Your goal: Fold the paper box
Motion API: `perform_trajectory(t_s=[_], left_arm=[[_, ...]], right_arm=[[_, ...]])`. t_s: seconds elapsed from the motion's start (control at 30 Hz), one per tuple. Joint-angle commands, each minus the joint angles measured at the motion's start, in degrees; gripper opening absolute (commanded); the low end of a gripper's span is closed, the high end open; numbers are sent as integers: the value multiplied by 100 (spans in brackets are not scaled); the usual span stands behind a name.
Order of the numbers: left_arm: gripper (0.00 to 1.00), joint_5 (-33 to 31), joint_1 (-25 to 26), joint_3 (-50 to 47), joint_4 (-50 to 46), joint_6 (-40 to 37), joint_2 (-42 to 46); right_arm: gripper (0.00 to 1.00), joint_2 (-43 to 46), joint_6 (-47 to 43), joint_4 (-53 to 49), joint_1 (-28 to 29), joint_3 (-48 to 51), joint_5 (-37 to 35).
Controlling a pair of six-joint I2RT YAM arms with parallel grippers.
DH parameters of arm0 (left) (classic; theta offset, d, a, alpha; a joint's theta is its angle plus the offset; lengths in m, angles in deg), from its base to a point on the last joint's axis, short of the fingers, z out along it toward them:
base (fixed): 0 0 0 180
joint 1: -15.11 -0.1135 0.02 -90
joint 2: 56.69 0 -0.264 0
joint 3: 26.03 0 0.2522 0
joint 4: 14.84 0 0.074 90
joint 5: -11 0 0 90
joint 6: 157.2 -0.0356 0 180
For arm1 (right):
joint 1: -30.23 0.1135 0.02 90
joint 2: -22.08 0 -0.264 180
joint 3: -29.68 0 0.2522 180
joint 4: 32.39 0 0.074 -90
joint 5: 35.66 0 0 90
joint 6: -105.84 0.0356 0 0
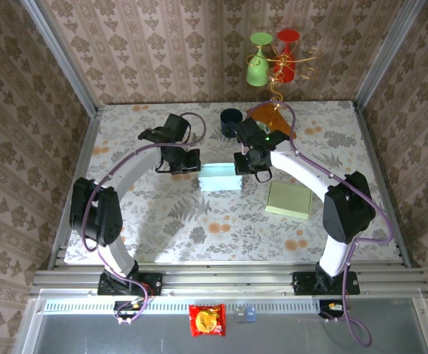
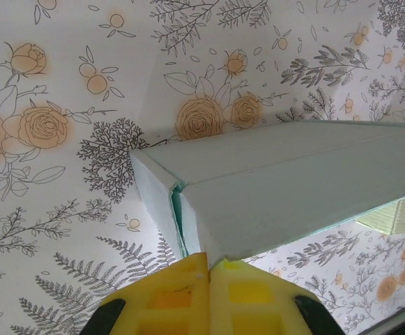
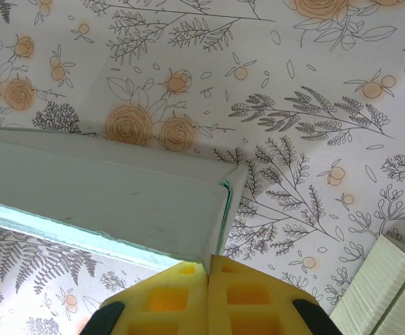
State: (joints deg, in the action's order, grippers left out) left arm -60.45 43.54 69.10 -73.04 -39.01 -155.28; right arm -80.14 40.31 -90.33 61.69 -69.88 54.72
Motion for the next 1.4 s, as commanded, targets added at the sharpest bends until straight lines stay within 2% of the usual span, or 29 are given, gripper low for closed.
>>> perform_trajectory(t_s=[0.0, 0.47, 0.57, 0.67, 0.73, 0.87, 0.93, 1.0, 1.17, 1.37], left_arm=[[4, -123, 43, -224, 72, -187, 22], [2, -531, 232, -1046, 743, -289, 478], [2, -655, 295, -1161, 837, -307, 541], [2, -761, 339, -1274, 946, -297, 633], [2, -820, 393, -1331, 1039, -311, 718], [2, -983, 488, -1485, 1190, -285, 884], [1, -1025, 536, -1493, 1211, -260, 890], [1, -1044, 576, -1487, 1210, -230, 891], [1, -1123, 651, -1559, 1236, -168, 912], [1, -1123, 673, -1630, 1303, -87, 922]], right_arm=[[0, 119, 61, 190, 49, 147, 1], [0, 429, 71, 486, 141, 548, -155], [18, 661, 411, 465, 141, 635, -36], [39, 1043, 1131, 582, 100, 869, 167], [47, 1321, 1837, 807, -12, 1162, 438], [52, 1915, 3921, 1945, -471, 2166, 1324], [54, 2141, 4973, 2664, -641, 2680, 1554], [55, 2206, 5577, 3176, -738, 2898, 1648], [64, 2181, 6449, 3890, -848, 2955, 1595], [68, 1691, 7091, 4442, -875, 3073, 2133]])
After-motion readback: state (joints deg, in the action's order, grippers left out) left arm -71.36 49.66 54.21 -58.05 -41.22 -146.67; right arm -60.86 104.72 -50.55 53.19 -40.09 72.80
